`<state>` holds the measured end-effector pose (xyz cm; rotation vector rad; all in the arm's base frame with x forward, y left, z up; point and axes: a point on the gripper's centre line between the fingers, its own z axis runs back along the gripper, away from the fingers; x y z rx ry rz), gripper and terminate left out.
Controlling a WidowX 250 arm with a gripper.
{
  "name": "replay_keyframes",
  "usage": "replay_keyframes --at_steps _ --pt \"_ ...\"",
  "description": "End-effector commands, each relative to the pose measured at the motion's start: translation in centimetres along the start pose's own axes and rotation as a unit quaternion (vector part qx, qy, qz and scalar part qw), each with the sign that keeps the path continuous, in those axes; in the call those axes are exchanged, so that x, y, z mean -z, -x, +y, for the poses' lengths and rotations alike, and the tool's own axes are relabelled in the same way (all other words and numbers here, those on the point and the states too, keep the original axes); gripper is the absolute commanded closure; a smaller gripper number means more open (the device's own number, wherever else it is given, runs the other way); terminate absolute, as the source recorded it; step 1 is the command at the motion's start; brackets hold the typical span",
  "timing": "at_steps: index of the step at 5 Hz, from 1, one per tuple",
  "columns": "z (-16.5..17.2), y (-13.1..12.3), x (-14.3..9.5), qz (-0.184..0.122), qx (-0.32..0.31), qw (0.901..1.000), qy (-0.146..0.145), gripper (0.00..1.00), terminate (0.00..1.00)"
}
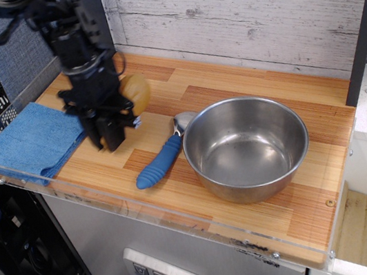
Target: Place the chicken inside the pot.
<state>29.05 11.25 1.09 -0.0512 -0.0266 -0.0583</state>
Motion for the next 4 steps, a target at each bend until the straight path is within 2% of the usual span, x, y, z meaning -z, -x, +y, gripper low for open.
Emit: replay_keyframes --at_steps 1,2,3,4 --pt "0.9 3.2 -1.6 -0.026 -0.004 0.9996 -0.007 1.0 0.0" --pt "-2.2 2.6 -4.0 -0.042 0.018 0.9987 -0.023 1.0 0.0" --pt "-7.5 1.4 -8.0 -0.065 0.037 0.9964 -0.041 1.0 0.0" --pt "-12.6 0.3 -10.9 -0.087 0.052 0.9942 -0.034 1.0 0.0"
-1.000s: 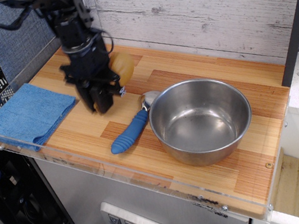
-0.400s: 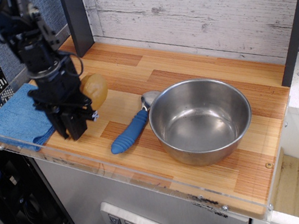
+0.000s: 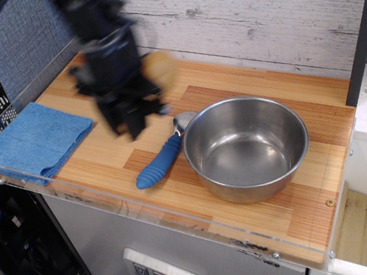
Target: Place the chicken inside the pot.
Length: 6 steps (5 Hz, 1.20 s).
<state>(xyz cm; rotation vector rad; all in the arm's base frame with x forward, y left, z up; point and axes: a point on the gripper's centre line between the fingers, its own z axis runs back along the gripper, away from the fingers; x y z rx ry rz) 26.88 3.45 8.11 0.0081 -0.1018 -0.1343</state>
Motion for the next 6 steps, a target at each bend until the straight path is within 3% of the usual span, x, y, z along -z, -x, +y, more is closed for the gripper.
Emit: replay_keyframes --at_steps 1,2,3,5,6 --pt "-8.8 -2.7 -4.0 -0.044 0.036 0.9983 0.005 1.0 0.0" --pt "-13.0 -2.7 -1.4 -0.013 0.043 0.9987 -0.022 1.0 0.0" --pt "-12.1 -2.3 1.3 0.016 0.03 0.9989 -0.034 1.0 0.0" --pt "-8.4 -2.1 2.2 0.033 0.008 0.9983 -0.047 1.0 0.0" --pt "-7.3 -1.7 2.9 0.033 0.005 0.9989 -0.031 1.0 0.0"
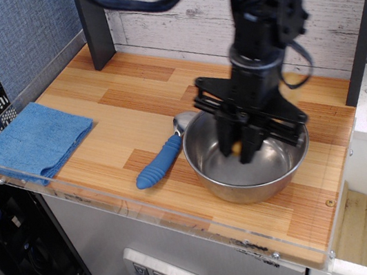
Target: Place the chicken inside the pot.
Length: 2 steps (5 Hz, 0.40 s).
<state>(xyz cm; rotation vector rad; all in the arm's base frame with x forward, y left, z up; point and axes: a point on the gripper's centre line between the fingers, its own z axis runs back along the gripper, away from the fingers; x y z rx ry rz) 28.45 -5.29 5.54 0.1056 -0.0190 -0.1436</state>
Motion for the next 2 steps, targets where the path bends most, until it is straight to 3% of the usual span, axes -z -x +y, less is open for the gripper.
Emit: replay_keyframes --at_steps 1,2 --pt "0.0 1.2 4.0 0.028 0.01 0.9993 0.023 1.0 0.0" --pt "-1.2 1.7 7.0 0.057 0.025 0.9977 0.026 1.0 0.0"
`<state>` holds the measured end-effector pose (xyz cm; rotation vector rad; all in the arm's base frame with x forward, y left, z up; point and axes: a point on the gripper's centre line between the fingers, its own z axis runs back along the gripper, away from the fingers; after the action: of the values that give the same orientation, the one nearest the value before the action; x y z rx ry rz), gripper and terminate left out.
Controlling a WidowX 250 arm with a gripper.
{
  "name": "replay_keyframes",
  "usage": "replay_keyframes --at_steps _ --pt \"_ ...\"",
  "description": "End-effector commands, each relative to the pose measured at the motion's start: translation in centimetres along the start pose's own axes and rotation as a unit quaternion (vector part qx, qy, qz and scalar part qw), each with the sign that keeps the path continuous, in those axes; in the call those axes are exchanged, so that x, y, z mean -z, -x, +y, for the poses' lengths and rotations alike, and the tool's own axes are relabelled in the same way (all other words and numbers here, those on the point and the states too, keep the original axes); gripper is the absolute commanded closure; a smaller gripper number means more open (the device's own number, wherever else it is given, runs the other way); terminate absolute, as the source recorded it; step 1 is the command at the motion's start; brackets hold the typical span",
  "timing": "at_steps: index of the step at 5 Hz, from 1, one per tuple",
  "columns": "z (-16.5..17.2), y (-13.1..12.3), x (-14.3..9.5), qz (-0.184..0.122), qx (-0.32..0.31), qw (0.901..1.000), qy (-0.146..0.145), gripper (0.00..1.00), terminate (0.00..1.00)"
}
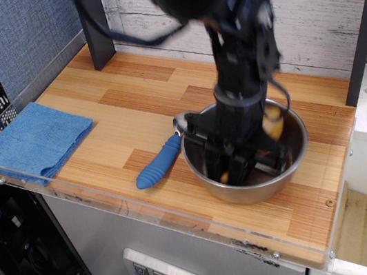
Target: Place the chicken inside the pot.
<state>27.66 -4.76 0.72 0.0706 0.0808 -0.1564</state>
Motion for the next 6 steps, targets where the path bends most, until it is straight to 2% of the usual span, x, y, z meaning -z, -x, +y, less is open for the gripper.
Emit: replay_keyframes --at_steps 1,2,3,4,5,6 --pt "-1.5 0.7 1.9 0.005 0.021 0.9998 -0.004 1.0 0.0" --pt "-1.4 0.8 -0.1 -0.022 0.033 0.9992 -0.008 0.0 0.0" --pt "-1.3 1.4 -2.2 -0.041 0.034 0.9984 -0.017 0.0 0.0" --pt "-0.9 2.3 -5.2 -0.066 0.023 0.9969 -0.037 0.0 0.0" --pt "0.1 2.9 -8.3 -0.089 0.005 0.995 -0.044 0.0 0.0" --pt "2.1 3.2 -9.0 -0.078 -0.029 0.9954 -0.048 0.0 0.0"
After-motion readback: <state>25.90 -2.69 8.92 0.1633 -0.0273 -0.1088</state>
